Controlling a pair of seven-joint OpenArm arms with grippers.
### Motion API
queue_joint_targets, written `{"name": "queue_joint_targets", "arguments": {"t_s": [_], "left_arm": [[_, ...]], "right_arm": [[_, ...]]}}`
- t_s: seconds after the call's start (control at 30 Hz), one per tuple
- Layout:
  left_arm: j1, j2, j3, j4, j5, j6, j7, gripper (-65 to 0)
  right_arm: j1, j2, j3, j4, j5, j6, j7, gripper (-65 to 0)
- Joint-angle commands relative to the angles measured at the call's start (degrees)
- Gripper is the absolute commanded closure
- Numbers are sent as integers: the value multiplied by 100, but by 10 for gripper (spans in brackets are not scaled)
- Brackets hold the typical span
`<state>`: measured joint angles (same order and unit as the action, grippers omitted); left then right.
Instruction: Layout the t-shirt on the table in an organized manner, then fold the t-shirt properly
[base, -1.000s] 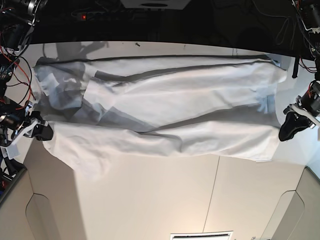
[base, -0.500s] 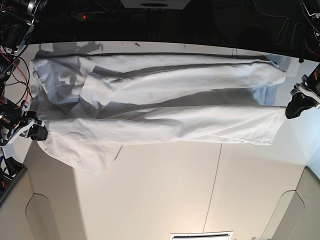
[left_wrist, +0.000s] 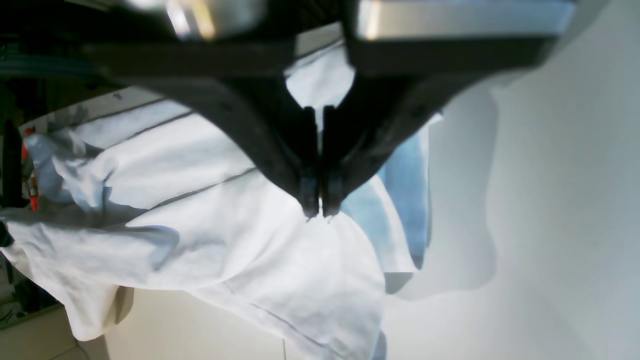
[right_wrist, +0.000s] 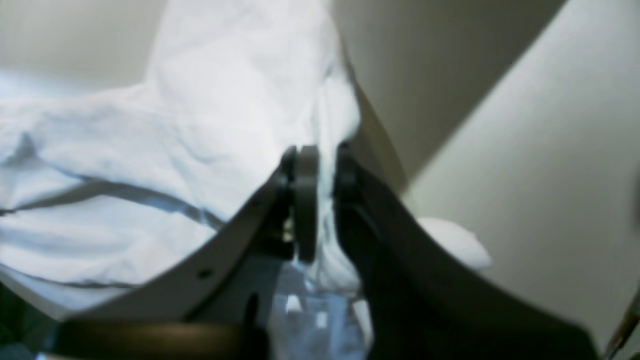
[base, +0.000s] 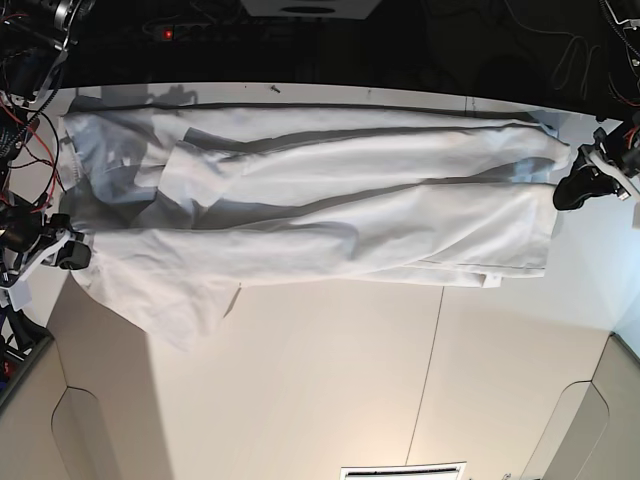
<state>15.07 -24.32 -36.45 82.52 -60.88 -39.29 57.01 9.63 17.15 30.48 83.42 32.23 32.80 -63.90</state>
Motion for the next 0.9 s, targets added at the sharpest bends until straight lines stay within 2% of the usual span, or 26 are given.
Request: {"name": "queue_joint_targets", "arguments": {"t_s": [0.0, 0.1, 0.13, 0.2, 0.23, 0.27, 0.43, 0.63, 0.73, 0.87], "left_arm": [[-28, -111, -44, 105, -90, -71, -83, 0], [-28, -111, -44, 105, -79, -71, -83, 0], [-31, -111, -44, 105, -79, -71, -85, -25], [-31, -111, -44, 105, -83, -71, -190, -154], [-31, -114, -44, 105, -83, -71, -254, -201], [-31, -129, -44, 105, -85, -71, -308, -226], [-52, -260, -201, 105, -485, -71, -326, -229], [-63, -354, -979, 111, -1392, -71, -317, -229], [-63, -365, -1246, 111, -1475, -71, -306, -229], [-61, -361, -1261, 111, -1478, -71, -251, -228]], "right_arm": [[94, 94, 37, 111, -9, -26, 87, 0], [96, 94, 37, 111, -144, -90, 90, 0], [96, 94, 37, 111, -138, -87, 92, -9], [96, 94, 37, 111, -136, -87, 133, -161], [96, 94, 37, 111, -136, -87, 162, -212], [98, 96, 37, 111, -136, -87, 205, -236], [142, 111, 42, 142, 94, -87, 260, -239], [144, 127, 66, 564, 389, -87, 260, -238], [144, 125, 63, 881, 579, -85, 262, -238], [146, 90, 63, 1228, 656, -85, 413, -237]]}}
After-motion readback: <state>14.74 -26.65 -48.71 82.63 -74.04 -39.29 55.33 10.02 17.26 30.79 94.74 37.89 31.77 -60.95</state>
